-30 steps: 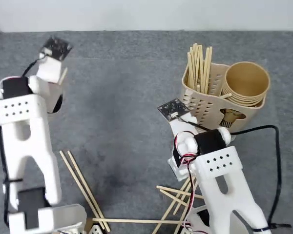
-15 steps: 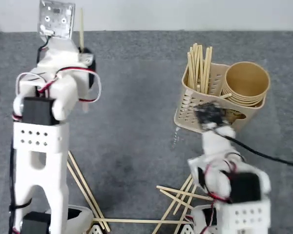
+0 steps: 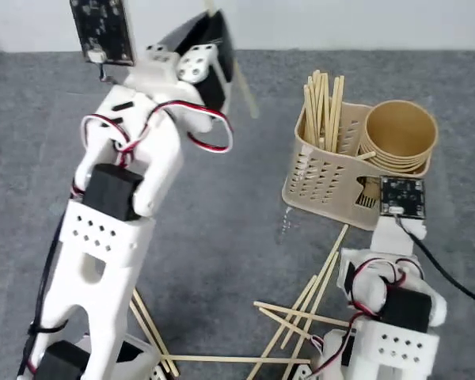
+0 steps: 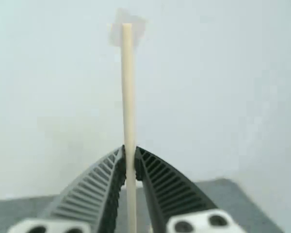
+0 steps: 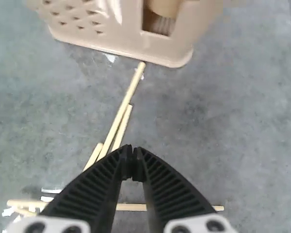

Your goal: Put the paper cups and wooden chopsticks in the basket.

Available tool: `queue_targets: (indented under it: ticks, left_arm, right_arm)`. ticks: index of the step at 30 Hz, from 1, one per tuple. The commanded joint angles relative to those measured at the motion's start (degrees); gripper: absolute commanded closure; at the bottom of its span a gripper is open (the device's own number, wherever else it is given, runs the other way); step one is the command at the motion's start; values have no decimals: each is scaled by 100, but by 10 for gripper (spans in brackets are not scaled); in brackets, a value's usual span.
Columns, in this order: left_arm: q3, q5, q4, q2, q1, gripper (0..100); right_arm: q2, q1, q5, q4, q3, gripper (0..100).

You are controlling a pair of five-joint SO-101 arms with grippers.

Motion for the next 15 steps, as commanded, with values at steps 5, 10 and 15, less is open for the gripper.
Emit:
queue_targets:
  ticks: [5, 10, 15]
  left_arm:
    - [-259, 97, -1134, 774, 589, 987]
    - [-259, 97, -1451, 1538, 756, 987]
    - [-259, 70, -1275, 1890, 835, 983]
  right_arm:
    - [-110, 119, -114, -198, 185, 990]
    - [-110, 119, -114, -207, 185, 990]
    - [-110, 119, -114, -207, 185, 990]
